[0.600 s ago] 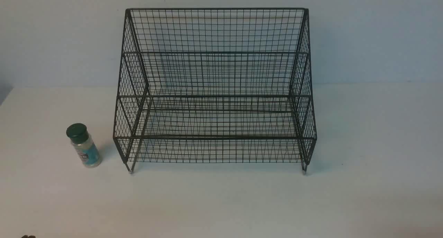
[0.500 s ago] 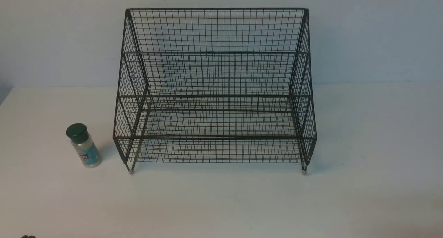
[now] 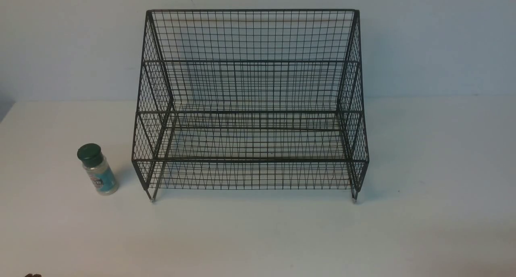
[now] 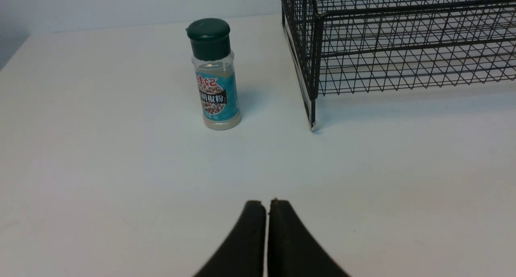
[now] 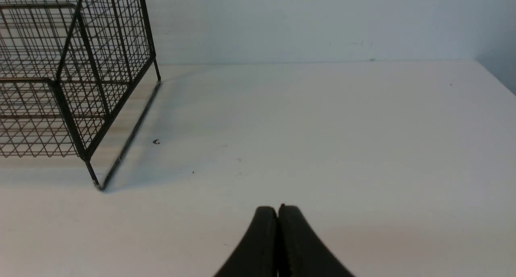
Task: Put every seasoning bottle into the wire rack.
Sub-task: Use the left arm to grab the condiment bottle closest to it
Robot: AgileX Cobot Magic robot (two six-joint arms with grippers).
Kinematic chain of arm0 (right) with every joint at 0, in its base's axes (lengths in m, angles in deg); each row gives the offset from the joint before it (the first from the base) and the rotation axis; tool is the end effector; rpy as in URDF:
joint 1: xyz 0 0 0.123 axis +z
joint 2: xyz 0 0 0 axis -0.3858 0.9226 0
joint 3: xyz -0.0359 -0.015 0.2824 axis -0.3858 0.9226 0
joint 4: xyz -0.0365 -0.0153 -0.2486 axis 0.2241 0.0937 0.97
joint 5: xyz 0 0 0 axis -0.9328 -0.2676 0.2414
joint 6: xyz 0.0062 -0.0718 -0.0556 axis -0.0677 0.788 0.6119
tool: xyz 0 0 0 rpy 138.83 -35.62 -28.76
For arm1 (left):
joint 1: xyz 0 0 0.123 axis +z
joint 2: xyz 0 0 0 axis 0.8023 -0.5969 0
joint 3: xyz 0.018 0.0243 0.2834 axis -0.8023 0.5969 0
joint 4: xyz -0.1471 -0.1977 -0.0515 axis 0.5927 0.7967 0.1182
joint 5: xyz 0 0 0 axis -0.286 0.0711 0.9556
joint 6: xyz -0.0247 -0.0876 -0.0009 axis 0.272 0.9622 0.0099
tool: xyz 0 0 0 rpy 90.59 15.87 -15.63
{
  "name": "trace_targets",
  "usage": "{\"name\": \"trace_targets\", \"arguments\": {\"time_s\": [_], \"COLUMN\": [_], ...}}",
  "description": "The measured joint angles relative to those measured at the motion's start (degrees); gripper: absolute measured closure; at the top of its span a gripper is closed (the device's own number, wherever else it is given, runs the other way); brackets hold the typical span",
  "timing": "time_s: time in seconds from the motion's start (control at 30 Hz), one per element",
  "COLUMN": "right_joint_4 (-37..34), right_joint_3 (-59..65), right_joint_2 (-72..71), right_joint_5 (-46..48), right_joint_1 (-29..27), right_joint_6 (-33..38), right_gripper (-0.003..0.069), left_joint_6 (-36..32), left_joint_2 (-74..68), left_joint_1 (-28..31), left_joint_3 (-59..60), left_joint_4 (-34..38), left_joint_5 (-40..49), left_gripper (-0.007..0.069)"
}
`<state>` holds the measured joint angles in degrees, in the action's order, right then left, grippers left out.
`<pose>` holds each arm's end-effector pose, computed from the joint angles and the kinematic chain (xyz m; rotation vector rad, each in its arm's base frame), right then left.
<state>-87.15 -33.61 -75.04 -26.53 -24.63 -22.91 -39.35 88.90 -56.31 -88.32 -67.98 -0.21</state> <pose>0.0518 0.0005 0.1719 0.0391 1.8866 0.0176 0.0524 -0.0063 0.1709 0.0846 1.8725 -0.0665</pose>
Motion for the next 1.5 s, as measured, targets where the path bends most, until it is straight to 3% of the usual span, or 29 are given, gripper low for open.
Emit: {"name": "trace_targets", "arguments": {"time_s": [0.3,0.47,0.57,0.6,0.67,0.83,0.93,1.07,1.17,1.5], "right_joint_4": [0.0,0.0,0.0,0.0,0.0,0.0,0.0,0.0,0.0,0.0], "right_joint_3": [0.0,0.0,0.0,0.0,0.0,0.0,0.0,0.0,0.0,0.0], "right_joint_2": [0.0,0.0,0.0,0.0,0.0,0.0,0.0,0.0,0.0,0.0], "right_joint_5": [0.0,0.0,0.0,0.0,0.0,0.0,0.0,0.0,0.0,0.0], "right_joint_1": [0.0,0.0,0.0,0.0,0.0,0.0,0.0,0.0,0.0,0.0], "right_joint_6": [0.0,0.0,0.0,0.0,0.0,0.0,0.0,0.0,0.0,0.0], "right_gripper": [0.0676,0.0676,0.0676,0.0676,0.0676,0.0676,0.0676,0.0676,0.0676,0.0676], "left_joint_6": [1.3,4.5,6.4,6.4,7.4,7.5,4.9,-1.1,-5.0,-10.0], "left_joint_2": [0.0,0.0,0.0,0.0,0.0,0.0,0.0,0.0,-0.8,-24.7], "left_joint_1": [0.0,0.0,0.0,0.0,0.0,0.0,0.0,0.0,0.0,0.0], "left_joint_3": [0.1,0.1,0.1,0.1,0.1,0.1,0.1,0.1,-1.8,-16.6], "left_joint_4": [2.4,13.1,25.6,25.6,34.1,42.8,41.1,30.9,22.9,13.2], "left_joint_5": [-1.7,-8.8,-19.8,-20.5,-30.7,-43.7,-45.1,-42.4,-34.9,-17.0], "left_gripper": [0.0629,0.0629,0.0629,0.0629,0.0629,0.0629,0.0629,0.0629,0.0629,0.0629]}}
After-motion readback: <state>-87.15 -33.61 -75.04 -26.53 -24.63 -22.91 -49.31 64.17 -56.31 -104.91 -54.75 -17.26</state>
